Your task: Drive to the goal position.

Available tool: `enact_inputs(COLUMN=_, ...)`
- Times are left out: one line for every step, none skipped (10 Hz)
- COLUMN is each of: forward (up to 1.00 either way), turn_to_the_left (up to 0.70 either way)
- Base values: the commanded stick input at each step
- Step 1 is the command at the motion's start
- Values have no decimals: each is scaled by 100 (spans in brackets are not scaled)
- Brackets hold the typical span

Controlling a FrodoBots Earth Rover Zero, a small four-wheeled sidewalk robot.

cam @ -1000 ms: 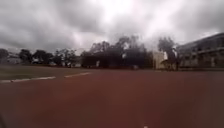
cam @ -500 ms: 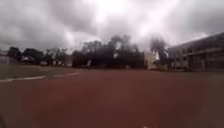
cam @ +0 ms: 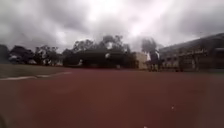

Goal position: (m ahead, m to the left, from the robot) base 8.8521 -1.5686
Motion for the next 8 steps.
enact_inputs(forward=70, turn_to_the_left=0)
enact_inputs(forward=70, turn_to_the_left=0)
enact_inputs(forward=70, turn_to_the_left=0)
enact_inputs(forward=70, turn_to_the_left=0)
enact_inputs(forward=70, turn_to_the_left=0)
enact_inputs(forward=70, turn_to_the_left=0)
enact_inputs(forward=70, turn_to_the_left=0)
enact_inputs(forward=70, turn_to_the_left=0)
